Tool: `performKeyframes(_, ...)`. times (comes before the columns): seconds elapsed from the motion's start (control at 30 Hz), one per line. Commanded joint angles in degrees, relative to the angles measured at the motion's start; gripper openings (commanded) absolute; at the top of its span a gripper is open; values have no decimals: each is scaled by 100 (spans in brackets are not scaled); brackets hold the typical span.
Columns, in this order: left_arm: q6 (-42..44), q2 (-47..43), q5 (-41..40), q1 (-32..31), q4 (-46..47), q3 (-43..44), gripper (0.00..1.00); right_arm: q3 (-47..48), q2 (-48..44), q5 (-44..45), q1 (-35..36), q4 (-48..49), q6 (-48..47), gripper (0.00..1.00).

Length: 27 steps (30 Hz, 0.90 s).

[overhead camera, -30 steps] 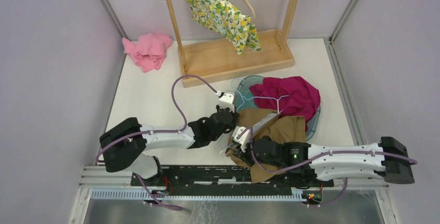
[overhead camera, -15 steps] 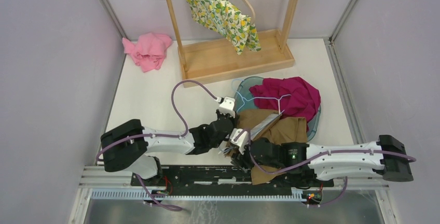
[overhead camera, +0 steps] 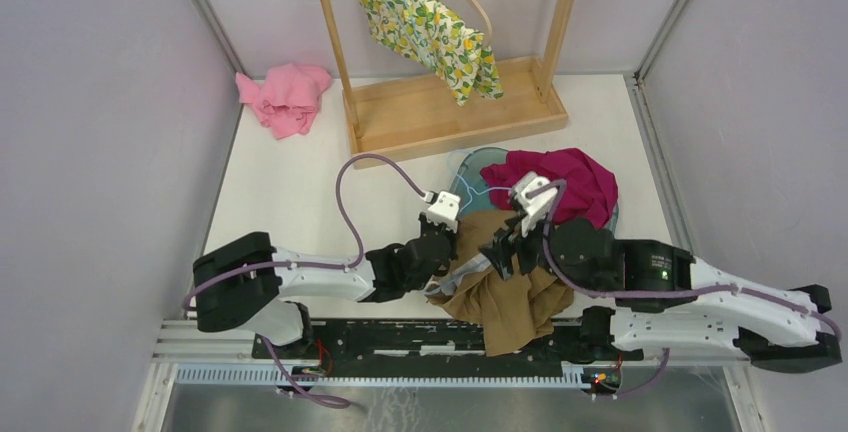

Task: Place the skirt on the hanger
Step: Hang the skirt on the hanger.

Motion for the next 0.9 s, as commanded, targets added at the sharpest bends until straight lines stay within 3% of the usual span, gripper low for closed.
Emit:
performKeyframes(0.0,731,-77,-376,-283,185,298,3,796,564,104,-1019,-1198,454,71)
performKeyframes(0.2,1187,47,-1182,-691,332,451,3,999,1536,-1716,-2401,-1622,414,68)
performKeyframes(0.4,1596,163,-1856,-1040,803,377,3,719,1523,-3267,-3764,-1274,271,65)
performKeyframes(0.6,2322,522,-2419,-1338,1343,498,3,661,1945,-4090,-3861,-816,842,62)
performKeyframes(0.87,2532,550,-2446,-1402,1819,316,3,395,1986,-3962,-3849,-167,1563,62)
